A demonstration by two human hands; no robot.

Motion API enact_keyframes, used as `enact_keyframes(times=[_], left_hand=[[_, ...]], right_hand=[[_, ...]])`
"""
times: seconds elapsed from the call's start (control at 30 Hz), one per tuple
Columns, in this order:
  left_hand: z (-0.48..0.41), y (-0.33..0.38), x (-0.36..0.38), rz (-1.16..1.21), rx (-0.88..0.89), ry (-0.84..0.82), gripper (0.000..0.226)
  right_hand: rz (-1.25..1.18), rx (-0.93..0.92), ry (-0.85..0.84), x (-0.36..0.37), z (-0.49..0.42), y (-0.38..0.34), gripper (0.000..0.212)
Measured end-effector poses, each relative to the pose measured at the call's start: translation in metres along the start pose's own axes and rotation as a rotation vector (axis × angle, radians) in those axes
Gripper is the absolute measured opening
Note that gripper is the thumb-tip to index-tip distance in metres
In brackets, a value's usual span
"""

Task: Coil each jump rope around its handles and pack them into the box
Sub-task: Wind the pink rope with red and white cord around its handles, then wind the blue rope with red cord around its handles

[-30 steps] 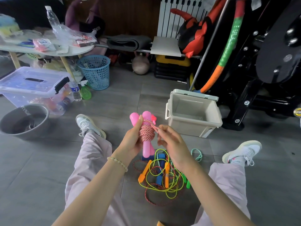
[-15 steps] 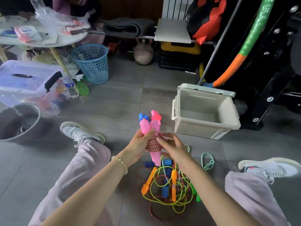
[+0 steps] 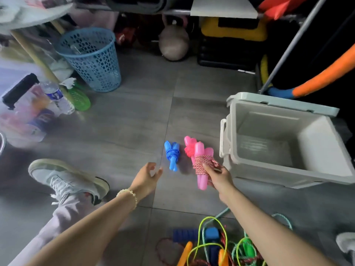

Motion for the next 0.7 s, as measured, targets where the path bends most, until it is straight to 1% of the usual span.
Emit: enact_keyframes(times=[0.07, 0.13, 0.17, 0.23, 0.27, 0.33, 0.43, 0.53, 0.6, 0.7], left_hand=[[-0.023, -0.022, 0.009, -0.197, 0.057, -0.035, 0.049], [-0.041, -0.041, 0.02, -0.331, 0.11, -0.035, 0.053], [-0.048, -0.049, 0.026, -0.386, 0.13, -0.032, 0.055], [-0.058, -0.063, 0.039, -0.484, 0.152, -0.056, 0.056], [-0.059, -0.067, 0.046, -0.5, 0.15, -0.078, 0.054], [-0.058, -0.077, 0.058, -0.485, 0.135, -0.093, 0.049], [-0.055, -0.082, 0.07, -0.55, 0.156, -0.096, 0.059], [-0.055, -0.078, 0.068, -0.564, 0.116, -0.152, 0.065], [-0.054, -0.072, 0.062, -0.561, 0.11, -0.206, 0.061], [-0.041, -0.065, 0.065, -0.466, 0.167, -0.198, 0.047]], right_hand=[[0.067, -0.012, 0.033, 0.015, -0.034, 0.007, 0.047], [0.122, -0.028, 0.021, 0.032, -0.065, 0.02, 0.065], [0.13, -0.011, 0.012, 0.041, -0.077, 0.027, 0.066], [0.152, 0.009, 0.014, 0.055, -0.091, 0.039, 0.05], [0.177, 0.012, 0.029, 0.06, -0.098, 0.046, 0.042], [0.227, 0.002, 0.043, 0.066, -0.107, 0.056, 0.044], [0.366, -0.073, 0.033, 0.07, -0.118, 0.059, 0.043], [0.455, -0.097, -0.023, 0.066, -0.115, 0.05, 0.038], [0.485, -0.116, -0.075, 0.06, -0.111, 0.046, 0.035], [0.478, -0.1, -0.096, 0.041, -0.101, 0.047, 0.038]])
Point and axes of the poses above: each hand's wrist, its own z-axis away from the middle knuckle, its own x-axis out of the palm, y = z × x, the point moved 2 cm from there along -z, towards the middle knuckle, and after that the axes turned 9 degrees about x, right-handed, at the moved point
